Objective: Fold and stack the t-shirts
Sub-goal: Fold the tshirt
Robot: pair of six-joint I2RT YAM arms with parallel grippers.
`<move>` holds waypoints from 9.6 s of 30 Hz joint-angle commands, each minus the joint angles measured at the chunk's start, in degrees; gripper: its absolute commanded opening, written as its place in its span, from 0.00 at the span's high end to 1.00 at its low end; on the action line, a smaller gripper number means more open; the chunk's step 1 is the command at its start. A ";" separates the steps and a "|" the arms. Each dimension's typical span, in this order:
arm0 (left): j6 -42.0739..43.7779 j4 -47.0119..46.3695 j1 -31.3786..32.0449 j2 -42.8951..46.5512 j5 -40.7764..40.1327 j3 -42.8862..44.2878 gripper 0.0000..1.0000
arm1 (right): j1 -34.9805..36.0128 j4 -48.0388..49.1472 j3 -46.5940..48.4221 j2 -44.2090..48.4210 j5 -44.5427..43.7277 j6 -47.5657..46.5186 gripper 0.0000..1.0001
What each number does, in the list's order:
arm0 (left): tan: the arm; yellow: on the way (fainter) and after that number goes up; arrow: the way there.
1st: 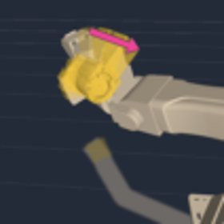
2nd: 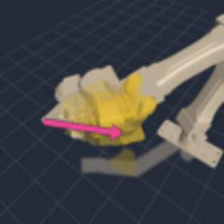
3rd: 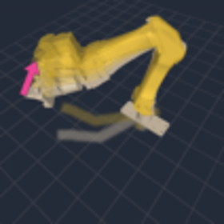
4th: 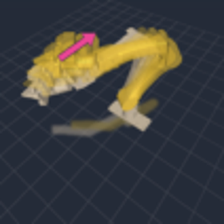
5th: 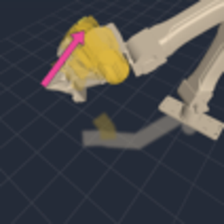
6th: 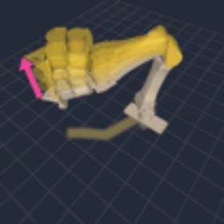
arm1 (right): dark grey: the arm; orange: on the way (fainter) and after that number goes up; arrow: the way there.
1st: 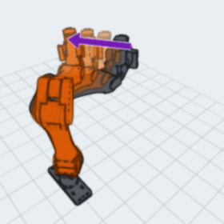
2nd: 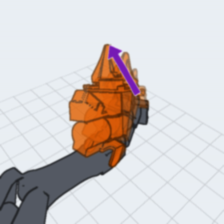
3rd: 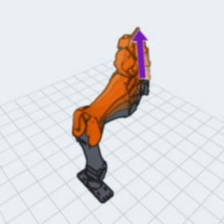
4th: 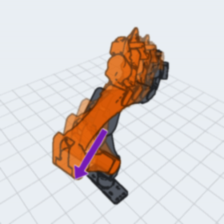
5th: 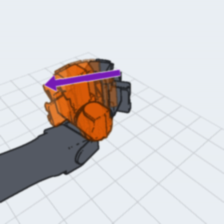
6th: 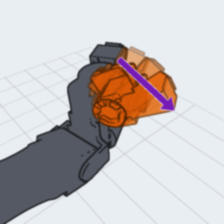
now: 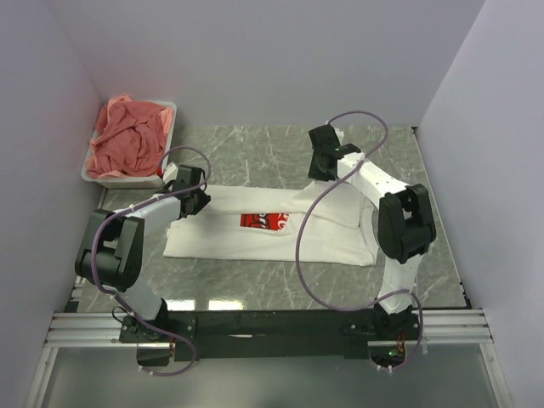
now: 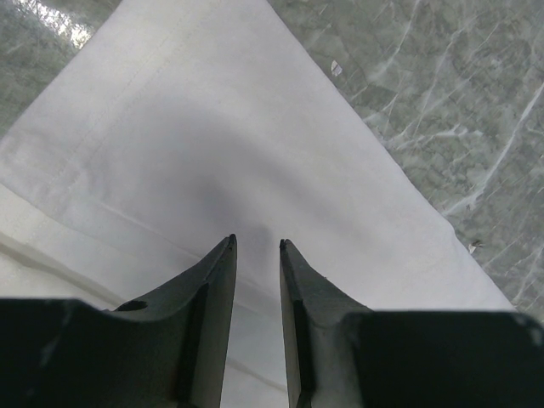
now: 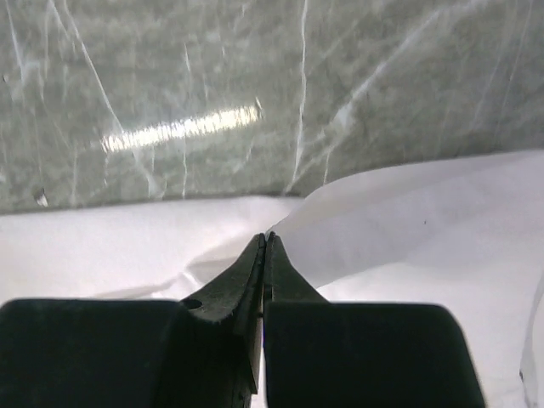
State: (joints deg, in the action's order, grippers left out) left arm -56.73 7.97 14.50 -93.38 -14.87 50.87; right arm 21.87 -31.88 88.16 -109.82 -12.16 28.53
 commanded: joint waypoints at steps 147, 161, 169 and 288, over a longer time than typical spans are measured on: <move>18.06 -4.54 32.43 -12.35 20.06 17.15 0.70 | -6.75 17.12 -51.77 39.06 5.75 2.67 0.93; 18.06 2.58 32.52 -14.28 17.07 23.48 0.98 | -6.84 11.40 -55.99 47.06 5.74 6.09 1.00; 17.71 4.16 32.52 -15.25 17.16 23.92 0.99 | -7.01 9.82 -60.30 51.98 7.77 11.97 1.00; 9.01 5.39 27.33 4.35 -4.99 -7.19 0.95 | 0.37 20.01 -51.51 30.55 1.70 21.48 0.55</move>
State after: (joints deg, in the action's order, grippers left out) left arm -47.88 13.85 40.97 -87.53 -19.62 42.89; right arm 23.53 -15.29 36.84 -77.60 -9.98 49.63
